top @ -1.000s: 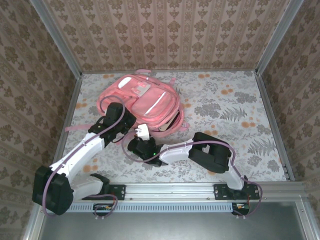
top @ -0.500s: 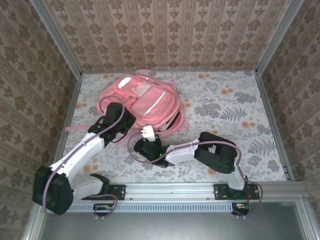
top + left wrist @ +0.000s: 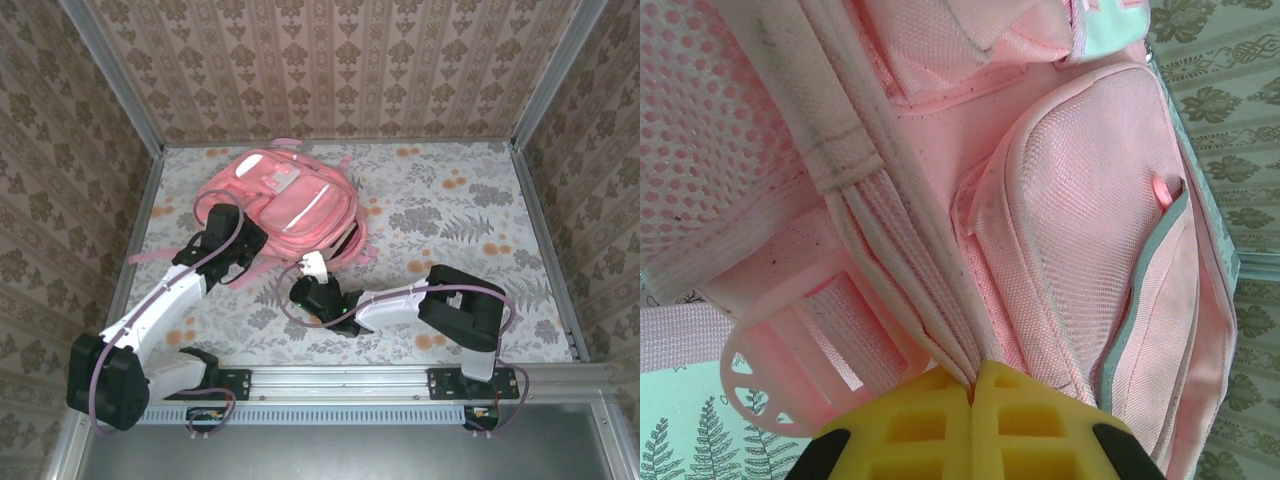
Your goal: Pack the student bag
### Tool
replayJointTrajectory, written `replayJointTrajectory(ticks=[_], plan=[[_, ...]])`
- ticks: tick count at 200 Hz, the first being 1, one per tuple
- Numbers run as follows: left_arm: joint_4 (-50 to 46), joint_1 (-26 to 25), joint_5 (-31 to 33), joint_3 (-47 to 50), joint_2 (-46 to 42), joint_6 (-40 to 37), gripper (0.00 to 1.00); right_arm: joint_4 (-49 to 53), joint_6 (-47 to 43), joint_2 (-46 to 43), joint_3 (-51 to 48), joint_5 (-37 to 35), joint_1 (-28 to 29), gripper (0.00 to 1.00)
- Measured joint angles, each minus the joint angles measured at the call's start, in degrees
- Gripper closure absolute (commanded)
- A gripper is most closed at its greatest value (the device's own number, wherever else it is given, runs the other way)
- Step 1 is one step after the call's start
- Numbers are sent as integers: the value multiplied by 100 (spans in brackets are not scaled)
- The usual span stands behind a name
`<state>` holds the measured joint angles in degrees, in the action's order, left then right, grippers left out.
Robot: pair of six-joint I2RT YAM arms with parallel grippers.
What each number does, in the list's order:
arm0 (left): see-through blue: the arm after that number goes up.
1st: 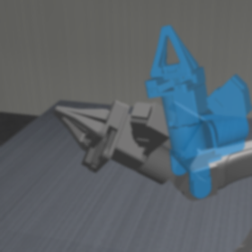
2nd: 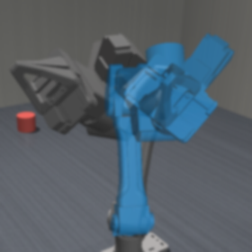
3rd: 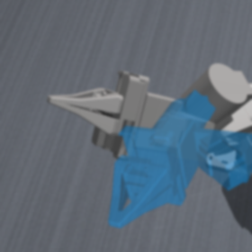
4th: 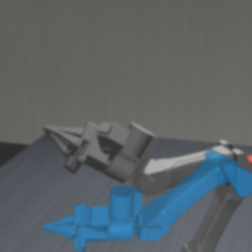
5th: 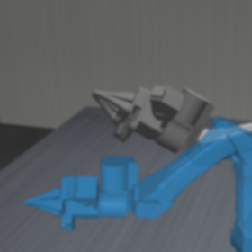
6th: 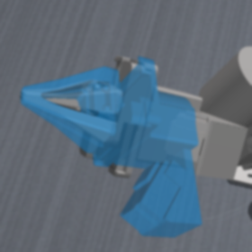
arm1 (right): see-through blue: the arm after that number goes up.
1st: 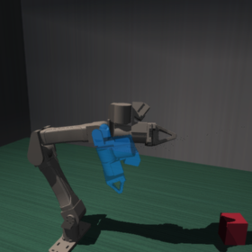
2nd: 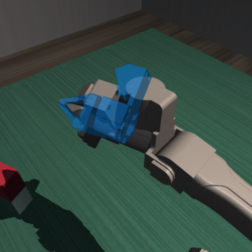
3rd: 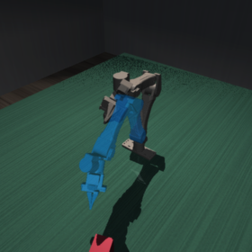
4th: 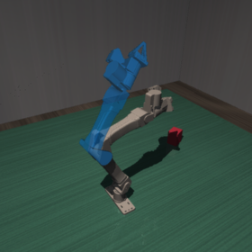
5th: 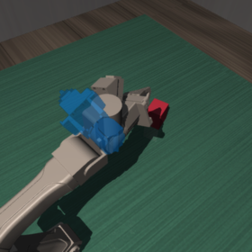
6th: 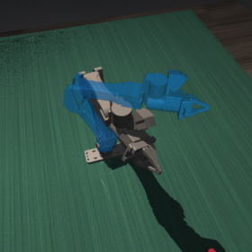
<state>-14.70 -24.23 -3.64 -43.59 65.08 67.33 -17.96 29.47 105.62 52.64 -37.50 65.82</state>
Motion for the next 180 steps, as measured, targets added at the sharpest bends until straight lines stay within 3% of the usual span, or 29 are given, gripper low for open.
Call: replayJointTrajectory(ticks=[55,62,69,135,180], plan=[[-13,-52,20,0,39,-26,100,20,-175,70,616,369,13,56],[-39,-52,24,-2,50,-61,95,42,-175,61,619,398,4,56],[-83,-52,24,-7,68,-114,100,111,-170,35,619,450,-7,56],[-149,-63,33,-9,146,-334,100,811,-52,-726,586,807,-267,54],[-168,-647,363,-402,546,-157,100,1047,116,-726,564,820,-269,55]])
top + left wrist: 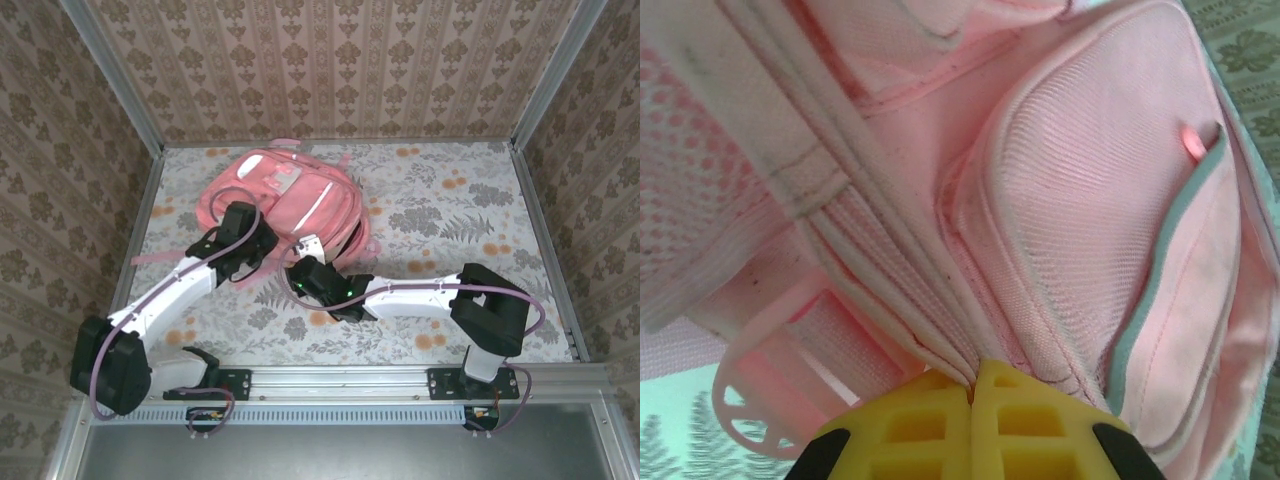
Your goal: Pack the student bag
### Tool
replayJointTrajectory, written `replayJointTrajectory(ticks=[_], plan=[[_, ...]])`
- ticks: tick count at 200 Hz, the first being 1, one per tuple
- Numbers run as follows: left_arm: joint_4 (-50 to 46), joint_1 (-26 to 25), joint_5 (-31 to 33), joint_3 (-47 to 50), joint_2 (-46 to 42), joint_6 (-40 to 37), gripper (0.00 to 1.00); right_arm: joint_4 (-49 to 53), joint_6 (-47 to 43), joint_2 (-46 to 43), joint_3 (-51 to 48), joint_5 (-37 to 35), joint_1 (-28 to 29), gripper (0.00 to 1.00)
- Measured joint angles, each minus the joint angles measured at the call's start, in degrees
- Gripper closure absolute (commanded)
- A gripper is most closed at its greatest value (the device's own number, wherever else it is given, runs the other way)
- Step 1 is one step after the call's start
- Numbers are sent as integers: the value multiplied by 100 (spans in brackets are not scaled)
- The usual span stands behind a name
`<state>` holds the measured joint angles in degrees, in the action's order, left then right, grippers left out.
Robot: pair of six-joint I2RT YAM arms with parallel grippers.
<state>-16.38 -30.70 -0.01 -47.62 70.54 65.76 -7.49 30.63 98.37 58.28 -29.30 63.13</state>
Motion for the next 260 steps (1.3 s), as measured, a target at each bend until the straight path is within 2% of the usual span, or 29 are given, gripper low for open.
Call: replayJointTrajectory(ticks=[48,107,171,218,246,260], plan=[[-2,-597,155,-678,393,96,100,-2,221,-232,-533,7,-234,55],[-46,-758,151,-949,713,162,100,28,234,-577,-887,85,-702,54],[-85,-758,151,-970,715,179,100,175,-11,-87,-376,52,-702,53],[-101,-758,149,-979,715,223,100,387,-24,396,127,-376,-702,54],[-98,-758,155,-992,732,245,100,656,92,699,483,-741,-699,59],[-94,-756,175,-1001,737,271,100,772,151,813,603,-892,-699,69]])
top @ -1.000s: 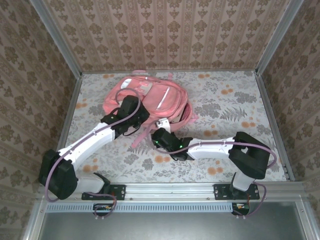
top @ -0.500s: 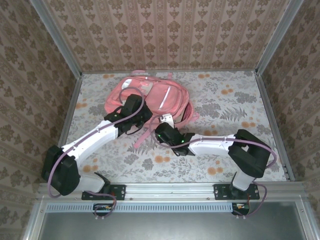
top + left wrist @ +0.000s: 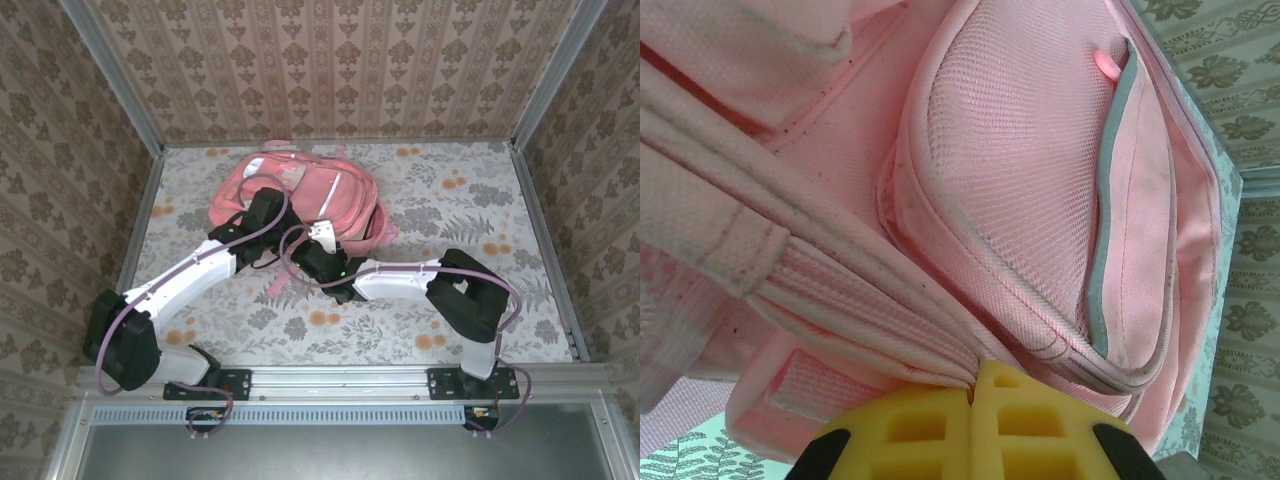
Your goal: Pack the student bag
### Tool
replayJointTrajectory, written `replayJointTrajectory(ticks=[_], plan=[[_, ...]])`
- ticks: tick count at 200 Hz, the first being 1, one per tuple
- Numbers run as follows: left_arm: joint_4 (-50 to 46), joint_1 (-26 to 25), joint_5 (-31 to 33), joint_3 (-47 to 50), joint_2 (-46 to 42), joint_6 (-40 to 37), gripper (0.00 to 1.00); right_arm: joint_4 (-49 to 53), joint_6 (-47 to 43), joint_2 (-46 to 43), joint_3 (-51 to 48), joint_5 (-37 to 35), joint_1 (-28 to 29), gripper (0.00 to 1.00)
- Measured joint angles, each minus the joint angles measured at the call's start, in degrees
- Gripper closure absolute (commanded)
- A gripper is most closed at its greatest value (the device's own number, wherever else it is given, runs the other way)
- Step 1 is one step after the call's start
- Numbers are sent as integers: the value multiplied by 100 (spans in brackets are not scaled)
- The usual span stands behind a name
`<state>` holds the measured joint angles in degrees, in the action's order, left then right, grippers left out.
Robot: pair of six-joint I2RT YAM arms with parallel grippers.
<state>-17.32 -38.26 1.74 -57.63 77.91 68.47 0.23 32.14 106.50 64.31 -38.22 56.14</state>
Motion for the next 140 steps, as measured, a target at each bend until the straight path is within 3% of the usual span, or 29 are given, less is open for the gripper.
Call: replayJointTrajectory(ticks=[36,63,140], plan=[[-28,2,22,0,4,17,100,68,133,79,68,-144,0,92],[-26,2,20,0,4,17,100,39,118,9,0,-109,-4,100],[-9,4,-92,0,4,13,100,-107,129,-787,-699,717,-251,100]])
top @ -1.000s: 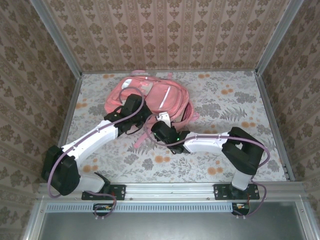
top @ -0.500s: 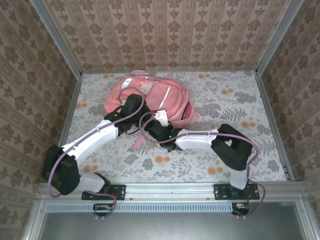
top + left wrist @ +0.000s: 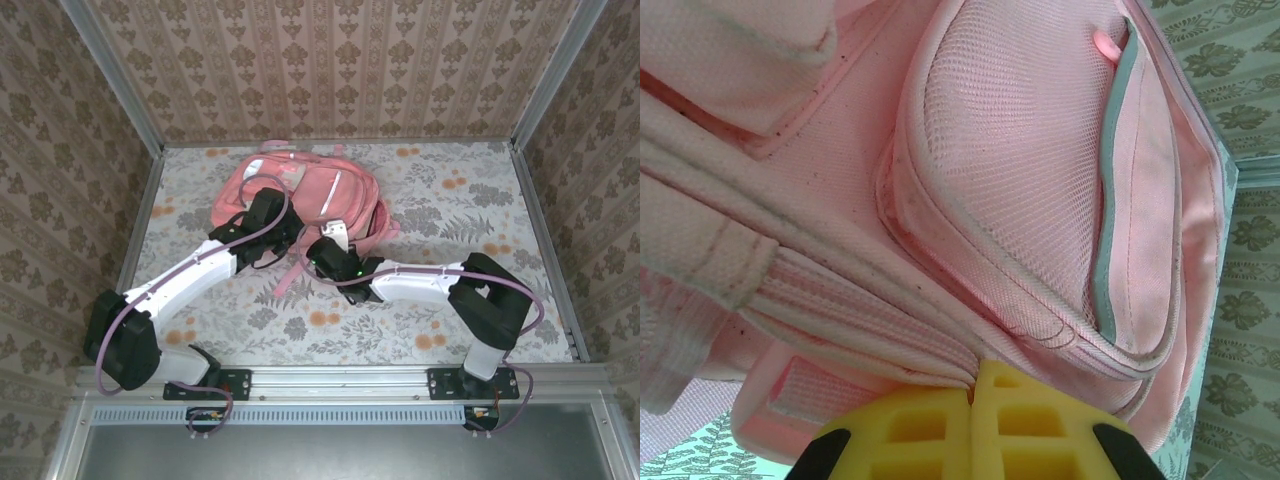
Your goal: Pack the student bag
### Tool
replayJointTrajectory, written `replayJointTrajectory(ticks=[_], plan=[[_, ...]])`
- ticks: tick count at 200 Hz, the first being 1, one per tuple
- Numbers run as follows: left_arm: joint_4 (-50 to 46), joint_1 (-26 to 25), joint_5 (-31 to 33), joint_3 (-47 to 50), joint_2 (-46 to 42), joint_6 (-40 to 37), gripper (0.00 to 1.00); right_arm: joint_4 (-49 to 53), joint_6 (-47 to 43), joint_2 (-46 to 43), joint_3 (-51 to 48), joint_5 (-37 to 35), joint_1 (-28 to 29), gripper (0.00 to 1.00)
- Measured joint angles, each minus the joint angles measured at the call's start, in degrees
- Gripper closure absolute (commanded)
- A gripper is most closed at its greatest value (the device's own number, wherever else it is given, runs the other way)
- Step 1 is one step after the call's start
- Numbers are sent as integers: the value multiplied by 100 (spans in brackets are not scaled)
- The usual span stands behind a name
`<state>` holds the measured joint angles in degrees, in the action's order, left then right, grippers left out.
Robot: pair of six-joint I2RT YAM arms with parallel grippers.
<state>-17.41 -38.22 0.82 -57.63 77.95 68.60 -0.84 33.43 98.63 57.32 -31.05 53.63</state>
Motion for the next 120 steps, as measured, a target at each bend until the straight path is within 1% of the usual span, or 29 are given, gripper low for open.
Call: replayJointTrajectory(ticks=[66,105,120], plan=[[-245,111,-46,37,-164,-90,100,-13,66,-501,-431,367,-304,100],[-492,264,-101,184,-492,-238,100,-55,83,-750,-664,544,-516,100],[-643,463,94,254,-796,-317,100,81,76,-778,-798,544,-682,100]])
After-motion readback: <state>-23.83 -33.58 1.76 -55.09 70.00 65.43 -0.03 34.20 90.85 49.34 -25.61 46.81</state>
